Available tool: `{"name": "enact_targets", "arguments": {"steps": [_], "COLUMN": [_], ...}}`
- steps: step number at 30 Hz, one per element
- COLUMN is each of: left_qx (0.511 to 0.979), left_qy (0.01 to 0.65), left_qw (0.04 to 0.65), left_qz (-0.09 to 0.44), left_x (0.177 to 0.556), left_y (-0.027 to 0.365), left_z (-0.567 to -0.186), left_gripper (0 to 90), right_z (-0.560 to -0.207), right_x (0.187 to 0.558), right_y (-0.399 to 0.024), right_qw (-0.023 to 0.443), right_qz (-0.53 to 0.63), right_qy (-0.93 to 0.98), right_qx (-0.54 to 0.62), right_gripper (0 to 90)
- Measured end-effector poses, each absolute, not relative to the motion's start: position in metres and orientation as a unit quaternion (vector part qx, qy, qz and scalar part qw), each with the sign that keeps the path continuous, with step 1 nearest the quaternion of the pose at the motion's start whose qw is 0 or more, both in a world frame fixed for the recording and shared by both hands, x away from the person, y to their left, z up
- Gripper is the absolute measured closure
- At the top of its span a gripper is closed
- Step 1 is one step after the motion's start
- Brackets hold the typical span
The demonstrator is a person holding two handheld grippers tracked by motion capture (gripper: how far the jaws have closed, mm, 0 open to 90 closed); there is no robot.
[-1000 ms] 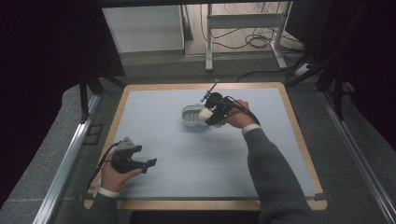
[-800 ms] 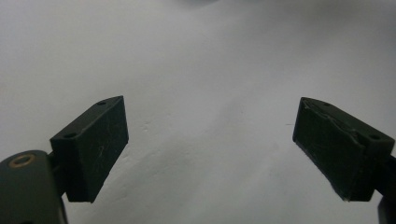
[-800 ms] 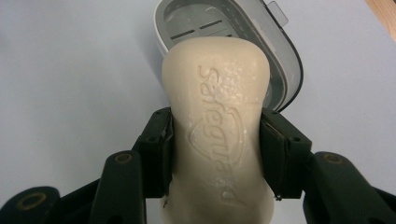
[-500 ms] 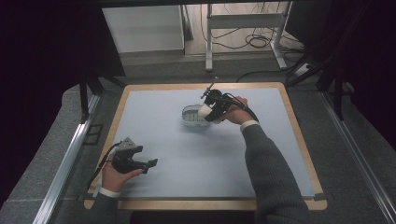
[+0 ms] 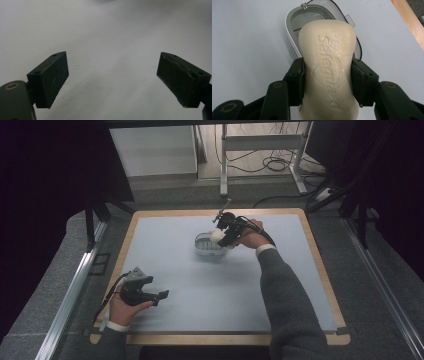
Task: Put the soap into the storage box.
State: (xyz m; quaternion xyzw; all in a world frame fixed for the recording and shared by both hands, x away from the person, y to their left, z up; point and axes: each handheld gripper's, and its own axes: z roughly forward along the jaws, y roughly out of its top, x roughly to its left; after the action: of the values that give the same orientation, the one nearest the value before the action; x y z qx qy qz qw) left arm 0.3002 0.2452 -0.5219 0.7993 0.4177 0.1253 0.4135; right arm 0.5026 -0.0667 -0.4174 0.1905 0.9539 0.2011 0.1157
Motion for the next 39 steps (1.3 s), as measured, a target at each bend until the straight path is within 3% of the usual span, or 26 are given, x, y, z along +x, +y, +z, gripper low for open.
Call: {"name": "enact_targets", "arguments": {"steps": [19, 39], "left_qx": [0.8, 0.801], "left_qy": [0.417, 0.415], "left_qw": [0.414, 0.413], "left_qz": [0.122, 0.121], "left_x": [0.301, 0.301], "left_y": [0.244, 0.243], "left_z": [-0.523, -0.523], "left_gripper": [11.0, 11.0], "right_z": [-0.431, -0.447], "right_x": [0.519, 0.527], "right_y": [-0.043, -0.027], "right_qw": [0.096, 0.107], "right_qz": [0.202, 0.184], "right_qy": [0.962, 0.968], "right_qx": [0.157, 0.135], "right_gripper": [49.0, 48.9]}}
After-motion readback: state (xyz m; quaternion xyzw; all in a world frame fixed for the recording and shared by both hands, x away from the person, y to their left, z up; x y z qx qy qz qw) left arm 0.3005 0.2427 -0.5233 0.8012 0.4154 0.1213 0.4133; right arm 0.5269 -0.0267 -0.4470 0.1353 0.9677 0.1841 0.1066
